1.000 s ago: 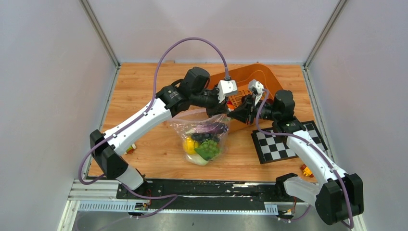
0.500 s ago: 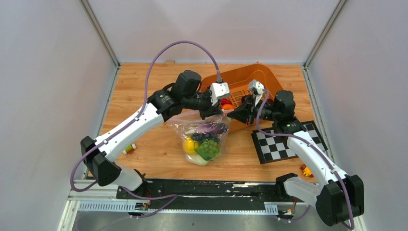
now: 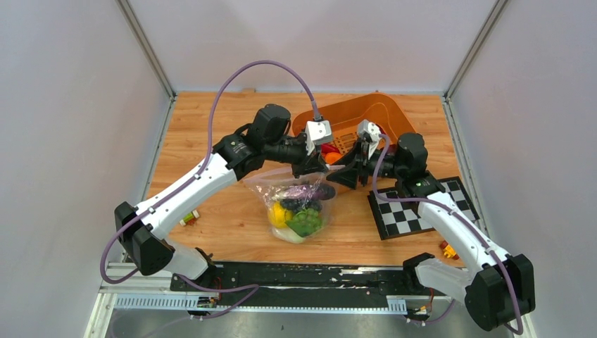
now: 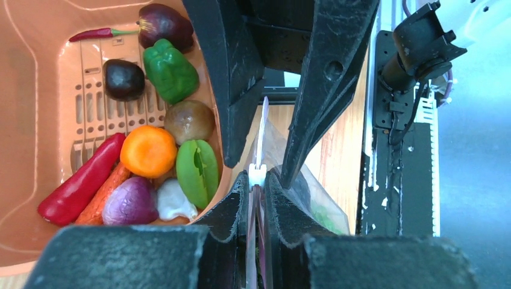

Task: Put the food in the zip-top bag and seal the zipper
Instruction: Zip the zipper food storage bag at the center of the board.

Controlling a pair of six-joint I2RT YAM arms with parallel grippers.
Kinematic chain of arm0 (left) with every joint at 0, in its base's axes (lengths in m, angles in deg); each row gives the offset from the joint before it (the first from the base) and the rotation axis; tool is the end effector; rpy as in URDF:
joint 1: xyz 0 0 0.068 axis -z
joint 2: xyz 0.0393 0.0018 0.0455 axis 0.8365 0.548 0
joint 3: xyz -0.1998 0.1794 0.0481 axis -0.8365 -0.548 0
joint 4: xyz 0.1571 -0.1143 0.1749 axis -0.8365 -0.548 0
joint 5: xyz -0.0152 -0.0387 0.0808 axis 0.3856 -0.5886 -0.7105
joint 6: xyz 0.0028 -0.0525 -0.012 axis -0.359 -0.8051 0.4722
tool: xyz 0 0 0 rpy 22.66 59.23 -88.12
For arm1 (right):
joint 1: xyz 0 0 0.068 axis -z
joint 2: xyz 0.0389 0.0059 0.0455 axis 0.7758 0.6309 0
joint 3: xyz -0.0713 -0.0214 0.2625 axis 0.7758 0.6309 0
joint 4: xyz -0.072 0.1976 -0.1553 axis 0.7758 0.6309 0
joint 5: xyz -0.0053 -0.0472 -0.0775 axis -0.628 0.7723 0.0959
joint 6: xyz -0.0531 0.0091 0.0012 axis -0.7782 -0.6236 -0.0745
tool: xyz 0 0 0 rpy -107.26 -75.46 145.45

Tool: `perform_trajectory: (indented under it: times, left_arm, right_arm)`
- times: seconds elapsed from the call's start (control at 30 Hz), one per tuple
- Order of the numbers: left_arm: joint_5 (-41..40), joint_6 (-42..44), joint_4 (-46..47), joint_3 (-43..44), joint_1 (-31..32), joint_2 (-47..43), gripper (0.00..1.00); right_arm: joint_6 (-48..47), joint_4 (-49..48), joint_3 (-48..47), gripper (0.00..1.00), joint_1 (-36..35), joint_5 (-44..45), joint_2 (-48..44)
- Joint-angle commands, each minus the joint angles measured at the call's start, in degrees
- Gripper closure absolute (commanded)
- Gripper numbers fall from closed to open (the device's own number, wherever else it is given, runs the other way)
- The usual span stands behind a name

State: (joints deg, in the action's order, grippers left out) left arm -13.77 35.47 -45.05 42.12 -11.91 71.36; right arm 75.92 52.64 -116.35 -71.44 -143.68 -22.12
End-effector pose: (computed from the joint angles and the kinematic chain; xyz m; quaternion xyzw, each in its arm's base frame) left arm 0.2102 -0.2375 0.3876 0.5236 0.6559 -0.3787 0.3902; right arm 0.2123 0.1118 0.3150 -0.3982 0.6212 0.4874 0.4668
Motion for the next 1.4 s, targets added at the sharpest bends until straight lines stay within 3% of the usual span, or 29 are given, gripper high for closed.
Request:
perform_trajectory:
  times: [0.0,0.17,0.33,1.37]
  left_arm:
    - [2.2,-1.1,1.3,2.3,-0.3,0.1,1.00]
    - [1.1,-0.7,1.2,1.5,-0.3,-1.1,1.00]
    - [-2.1,0.2,-0.2,0.3,-0.3,-2.7,1.00]
    - [-15.1,3.9,-6.2,-8.0,-2.4,-13.0,1.00]
  right_arm:
    - [-1.7,-2.6,-2.7,0.63,-1.6,0.0,0.3]
    - [-1.3,-2.5,-3.2,0.91,-2.1,0.6,1.5]
    - [-1.9,-2.2,-3.1,1.00,-2.1,2.3,1.2]
    - [-2.2,-2.7,-1.5,1.00,-2.1,7.4,-1.0]
